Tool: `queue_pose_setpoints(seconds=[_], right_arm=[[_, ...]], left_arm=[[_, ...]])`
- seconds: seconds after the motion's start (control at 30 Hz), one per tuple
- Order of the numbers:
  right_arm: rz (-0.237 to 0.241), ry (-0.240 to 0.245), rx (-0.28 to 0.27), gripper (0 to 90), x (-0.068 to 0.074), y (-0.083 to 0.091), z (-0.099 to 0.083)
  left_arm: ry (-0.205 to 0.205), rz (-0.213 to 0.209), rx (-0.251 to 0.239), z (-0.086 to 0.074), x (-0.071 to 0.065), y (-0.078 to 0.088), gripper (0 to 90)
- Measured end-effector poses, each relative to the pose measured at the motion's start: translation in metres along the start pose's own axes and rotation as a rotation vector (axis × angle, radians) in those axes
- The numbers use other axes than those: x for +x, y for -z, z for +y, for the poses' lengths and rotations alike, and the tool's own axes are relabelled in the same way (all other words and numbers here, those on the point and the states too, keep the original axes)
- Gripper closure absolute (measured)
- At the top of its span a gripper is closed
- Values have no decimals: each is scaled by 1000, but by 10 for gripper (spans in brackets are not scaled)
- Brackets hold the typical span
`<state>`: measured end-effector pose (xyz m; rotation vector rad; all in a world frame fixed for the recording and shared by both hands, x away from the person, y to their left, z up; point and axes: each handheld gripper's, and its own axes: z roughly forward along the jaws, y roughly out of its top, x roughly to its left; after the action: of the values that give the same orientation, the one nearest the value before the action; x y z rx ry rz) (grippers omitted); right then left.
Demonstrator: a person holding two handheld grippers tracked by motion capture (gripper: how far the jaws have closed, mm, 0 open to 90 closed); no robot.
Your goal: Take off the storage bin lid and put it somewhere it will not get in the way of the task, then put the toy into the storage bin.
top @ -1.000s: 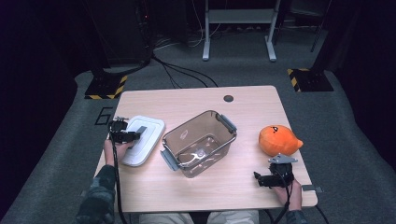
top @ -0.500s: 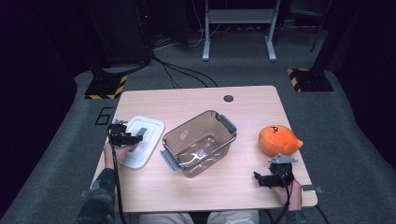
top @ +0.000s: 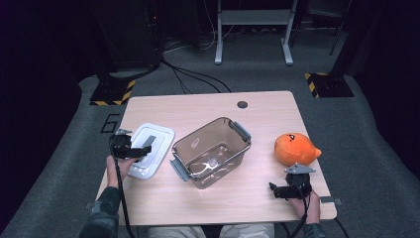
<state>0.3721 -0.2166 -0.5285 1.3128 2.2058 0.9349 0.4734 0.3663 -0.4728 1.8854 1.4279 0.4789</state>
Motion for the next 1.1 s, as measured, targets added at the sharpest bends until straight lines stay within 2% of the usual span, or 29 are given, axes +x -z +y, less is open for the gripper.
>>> queue_pose_setpoints(seconds=[0.2, 0.4, 0.67, 0.87, 0.97, 1.1], right_arm=[[2, -1, 0, 47, 0, 0, 0], [0, 1, 0, 47, 0, 0, 0], [2, 0, -1, 48, 0, 0, 0], [2, 0, -3, 49, 0, 0, 0], [2, 1, -1, 49, 0, 0, 0], [2, 1, -1, 48, 0, 0, 0]], left_arm=[[-40, -12, -15, -4, -15, 11, 13], [-104, -1, -15, -8, -30, 20, 14], [-144, -9, -4, -18, -42, 25, 16], [-138, -17, -22, -26, -48, 31, 15], [-160, -22, -26, -31, -56, 35, 14], [-165, -34, -26, -38, -63, 35, 13]])
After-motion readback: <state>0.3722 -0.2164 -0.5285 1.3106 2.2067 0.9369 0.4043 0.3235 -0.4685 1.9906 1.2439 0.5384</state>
